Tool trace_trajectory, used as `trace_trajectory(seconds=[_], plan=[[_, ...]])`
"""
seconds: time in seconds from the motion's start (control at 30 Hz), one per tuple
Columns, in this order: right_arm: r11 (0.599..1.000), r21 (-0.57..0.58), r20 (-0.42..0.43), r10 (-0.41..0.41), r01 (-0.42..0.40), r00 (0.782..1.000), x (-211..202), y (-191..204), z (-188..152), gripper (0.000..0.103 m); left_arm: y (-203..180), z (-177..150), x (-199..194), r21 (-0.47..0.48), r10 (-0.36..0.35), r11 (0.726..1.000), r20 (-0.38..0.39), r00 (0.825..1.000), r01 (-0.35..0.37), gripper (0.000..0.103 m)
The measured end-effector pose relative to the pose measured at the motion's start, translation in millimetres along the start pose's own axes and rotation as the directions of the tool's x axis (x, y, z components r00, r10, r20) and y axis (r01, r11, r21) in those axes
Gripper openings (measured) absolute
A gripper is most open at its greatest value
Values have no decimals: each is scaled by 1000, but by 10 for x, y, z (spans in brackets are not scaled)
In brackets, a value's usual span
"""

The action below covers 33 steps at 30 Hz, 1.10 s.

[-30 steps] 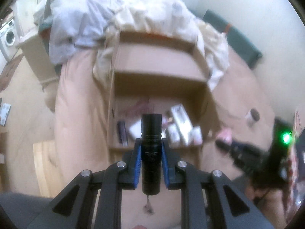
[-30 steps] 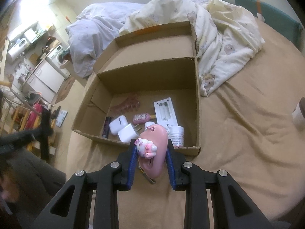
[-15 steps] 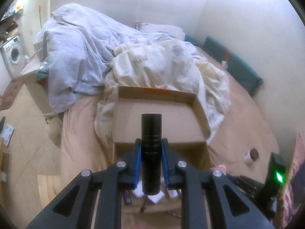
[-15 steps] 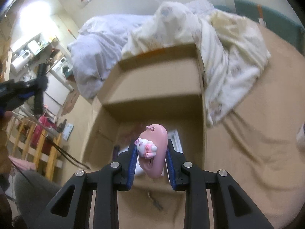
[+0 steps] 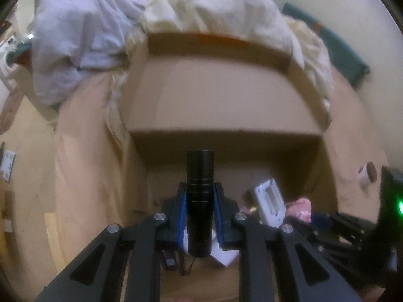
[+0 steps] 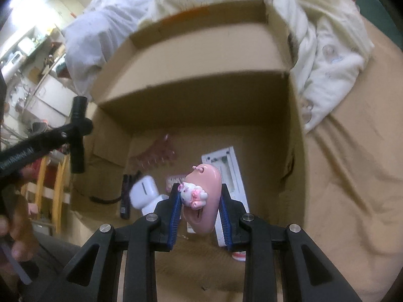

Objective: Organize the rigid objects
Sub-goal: 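Lower the pink item and flashlight into the box and open both tools, then raise both tools out of the box toward the batteries beside it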

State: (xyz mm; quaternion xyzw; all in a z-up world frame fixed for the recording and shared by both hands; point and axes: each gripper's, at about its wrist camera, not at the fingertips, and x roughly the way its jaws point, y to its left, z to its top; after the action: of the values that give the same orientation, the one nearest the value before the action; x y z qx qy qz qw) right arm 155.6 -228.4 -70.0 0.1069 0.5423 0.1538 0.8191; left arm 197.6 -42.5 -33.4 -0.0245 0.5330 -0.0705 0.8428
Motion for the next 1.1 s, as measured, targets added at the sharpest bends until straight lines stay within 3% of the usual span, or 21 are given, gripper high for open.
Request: trace_trajectory(seconds=[0.3, 0.73, 0.8, 0.87, 0.97, 1.03, 1.1], plan=[[1000, 20, -99, -14, 16, 995, 275, -33, -27, 30, -90, -205, 458, 31, 25, 999, -132, 991, -22, 17], [1000, 26, -104, 5, -2, 995, 297, -29, 18, 34, -120, -286, 557, 46, 70, 997, -144, 987, -64, 20], [1000, 19, -66, 15, -14, 998, 218, -24, 32, 57, -145, -289, 529, 53, 82, 996, -133, 988, -75, 38], [999, 9, -12, 40, -40, 999, 111, 1, 50, 66, -150, -289, 481, 48, 94, 995, -114, 989, -89, 46], [1000, -9, 50, 28, -27, 998, -9, 21, 75, 67, -138, -290, 425, 37, 100, 995, -100, 990, -97, 66], [999, 1, 62, 39, -39, 997, -36, -3, 78, 68, -127, -282, 394, 33, 100, 995, -96, 990, -97, 68], [999, 7, 64, 43, -44, 997, -47, -9, 83, 68, -123, -284, 363, 29, 103, 994, -91, 990, -101, 77]])
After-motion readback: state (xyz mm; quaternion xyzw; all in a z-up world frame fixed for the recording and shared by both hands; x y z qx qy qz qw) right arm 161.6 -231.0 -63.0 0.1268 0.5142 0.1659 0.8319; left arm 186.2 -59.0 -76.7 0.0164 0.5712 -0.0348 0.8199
